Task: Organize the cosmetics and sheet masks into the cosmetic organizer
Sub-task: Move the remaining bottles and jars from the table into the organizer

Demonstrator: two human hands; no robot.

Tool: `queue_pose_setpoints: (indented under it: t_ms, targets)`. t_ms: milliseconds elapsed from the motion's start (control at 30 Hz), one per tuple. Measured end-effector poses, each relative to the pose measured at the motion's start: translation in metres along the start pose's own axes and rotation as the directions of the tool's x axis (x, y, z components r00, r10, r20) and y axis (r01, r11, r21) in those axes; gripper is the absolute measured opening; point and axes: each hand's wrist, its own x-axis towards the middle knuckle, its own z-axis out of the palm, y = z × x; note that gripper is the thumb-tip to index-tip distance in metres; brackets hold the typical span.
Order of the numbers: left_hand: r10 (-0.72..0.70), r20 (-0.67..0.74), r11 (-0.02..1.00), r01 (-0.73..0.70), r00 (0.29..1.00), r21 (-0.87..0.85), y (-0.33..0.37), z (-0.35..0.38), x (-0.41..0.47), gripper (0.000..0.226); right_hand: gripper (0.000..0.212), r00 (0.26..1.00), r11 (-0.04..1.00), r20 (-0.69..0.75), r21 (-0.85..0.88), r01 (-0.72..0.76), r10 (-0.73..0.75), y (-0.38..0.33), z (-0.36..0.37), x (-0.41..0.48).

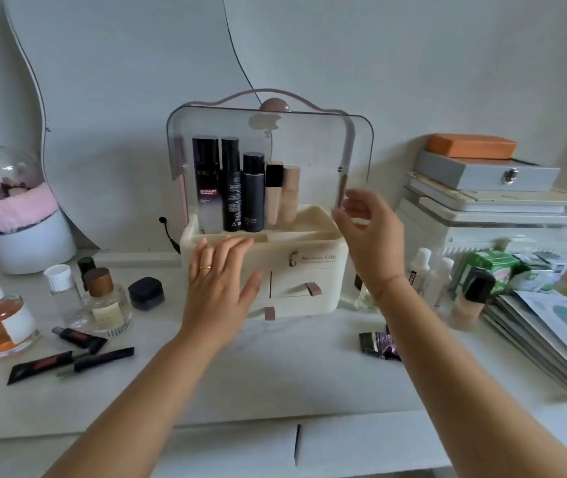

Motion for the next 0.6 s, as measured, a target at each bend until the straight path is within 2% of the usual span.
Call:
queue_pose_setpoints:
  t_ms: [100, 200, 267, 333, 433, 600]
  targets:
    - [0.002, -0.032, 1.0, -0.002, 0.999, 0.013, 0.001, 0.001, 0.0, 0.051, 0.023, 0.947, 0.998, -0.321, -0.055, -0.006, -0.012, 0.037, -0.06, -0.054]
    - [-0.018, -0.038, 1.0, 0.019, 0.999, 0.015, 0.003, 0.003, 0.001, 0.052, 0.04, 0.846, 0.954, -0.514, -0.157, -0.256, 0.143, 0.086, -0.106, -0.075]
    - [-0.03, -0.039, 0.999, 0.031, 0.999, 0.01, 0.004, 0.004, 0.001, 0.052, 0.048, 0.814, 0.895, -0.482, -0.122, -0.428, 0.324, 0.113, -0.122, -0.074]
    - [-0.028, -0.038, 1.0, 0.028, 0.999, 0.004, 0.004, 0.004, 0.001, 0.052, 0.051, 0.814, 0.851, -0.39, -0.127, -0.51, 0.43, 0.131, -0.13, -0.072]
    - [-0.023, -0.023, 1.0, 0.023, 0.999, 0.005, 0.003, 0.004, 0.001, 0.052, 0.059, 0.816, 0.817, -0.31, -0.166, -0.552, 0.489, 0.15, -0.131, -0.067]
    - [-0.03, -0.017, 0.999, 0.03, 0.999, 0.01, 0.003, 0.005, 0.001, 0.051, 0.038, 0.793, 0.768, -0.361, -0.251, -0.589, 0.49, 0.161, -0.132, -0.061]
